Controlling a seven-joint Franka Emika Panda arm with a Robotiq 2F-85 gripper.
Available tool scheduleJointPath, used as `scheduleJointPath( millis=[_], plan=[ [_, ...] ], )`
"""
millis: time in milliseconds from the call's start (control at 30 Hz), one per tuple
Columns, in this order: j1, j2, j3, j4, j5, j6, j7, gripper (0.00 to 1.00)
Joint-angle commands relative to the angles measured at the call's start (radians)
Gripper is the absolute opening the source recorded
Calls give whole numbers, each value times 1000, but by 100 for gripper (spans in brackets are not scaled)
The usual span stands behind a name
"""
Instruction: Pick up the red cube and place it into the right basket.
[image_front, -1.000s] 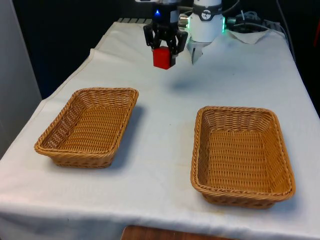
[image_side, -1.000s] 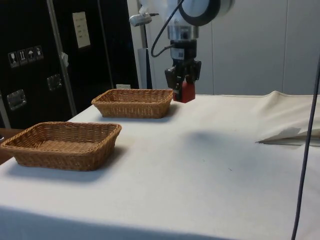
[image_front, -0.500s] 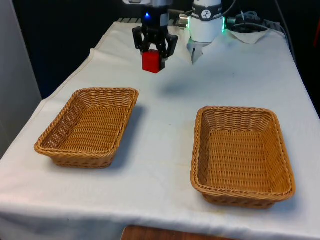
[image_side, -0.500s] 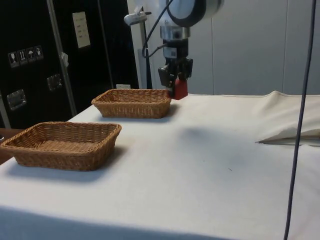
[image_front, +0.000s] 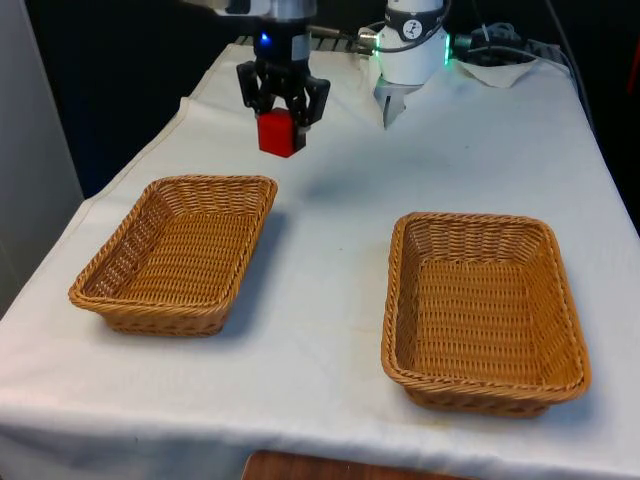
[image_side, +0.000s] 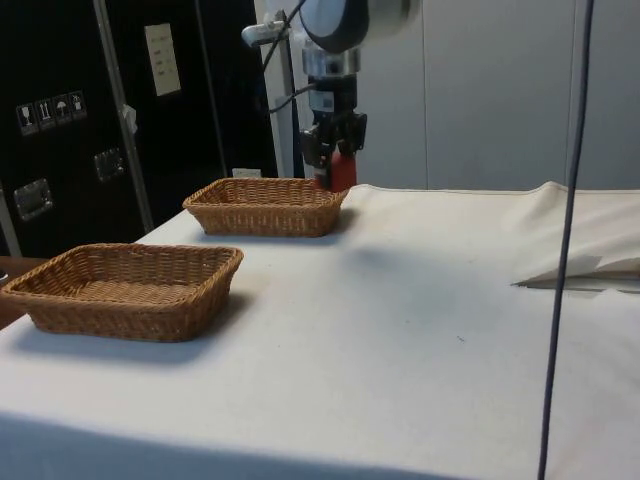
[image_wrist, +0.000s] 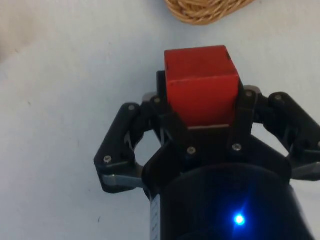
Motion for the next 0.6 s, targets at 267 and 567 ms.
scheduleJointPath(
  millis=[267, 567],
  plan=[
    [-24, 115, 9, 140, 123, -62, -90, 3],
    [-38, 226, -6, 268, 200, -109, -144, 3]
  ],
)
